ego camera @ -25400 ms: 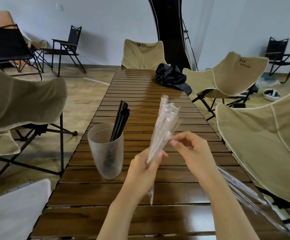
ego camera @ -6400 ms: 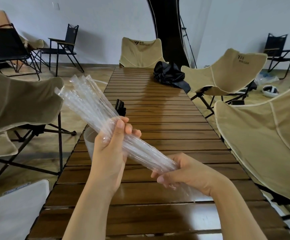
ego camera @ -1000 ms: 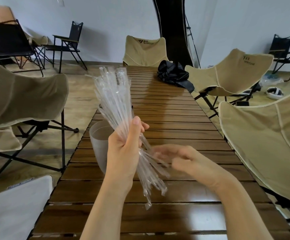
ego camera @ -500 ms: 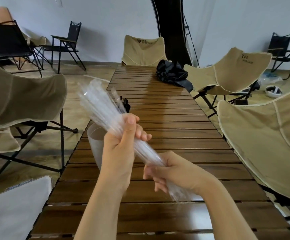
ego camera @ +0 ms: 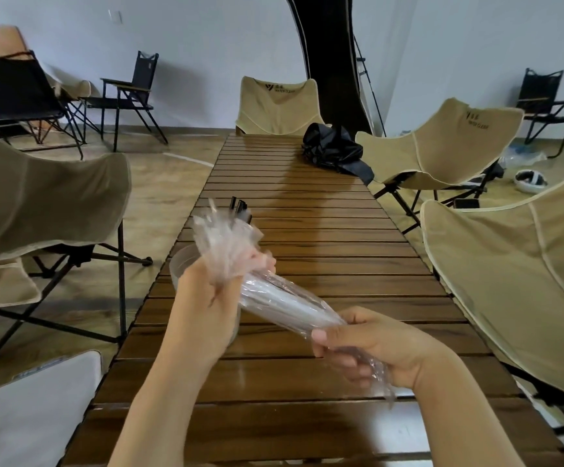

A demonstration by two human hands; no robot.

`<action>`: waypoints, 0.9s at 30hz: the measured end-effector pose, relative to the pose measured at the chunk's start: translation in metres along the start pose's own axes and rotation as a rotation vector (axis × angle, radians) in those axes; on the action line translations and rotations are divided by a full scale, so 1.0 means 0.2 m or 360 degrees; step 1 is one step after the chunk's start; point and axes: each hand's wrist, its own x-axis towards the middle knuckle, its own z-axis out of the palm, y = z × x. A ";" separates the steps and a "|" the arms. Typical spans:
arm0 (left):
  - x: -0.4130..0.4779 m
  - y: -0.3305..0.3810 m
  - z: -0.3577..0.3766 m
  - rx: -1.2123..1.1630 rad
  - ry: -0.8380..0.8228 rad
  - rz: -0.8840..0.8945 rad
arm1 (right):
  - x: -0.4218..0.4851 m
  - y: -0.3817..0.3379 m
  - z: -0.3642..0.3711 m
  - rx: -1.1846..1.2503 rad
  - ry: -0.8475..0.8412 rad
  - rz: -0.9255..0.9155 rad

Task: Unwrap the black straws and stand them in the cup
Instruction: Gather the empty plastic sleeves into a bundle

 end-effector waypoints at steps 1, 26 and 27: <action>0.00 -0.01 0.00 0.0203 -0.0039 0.0023 | 0.00 0.00 -0.01 0.0072 0.0022 0.0004; -0.08 -0.01 0.15 0.0537 -0.0384 0.0285 | -0.02 0.01 -0.03 0.0116 -0.0038 0.0247; -0.08 0.00 0.15 0.0269 -0.0315 0.0205 | -0.03 0.01 -0.03 0.0042 0.0008 0.0267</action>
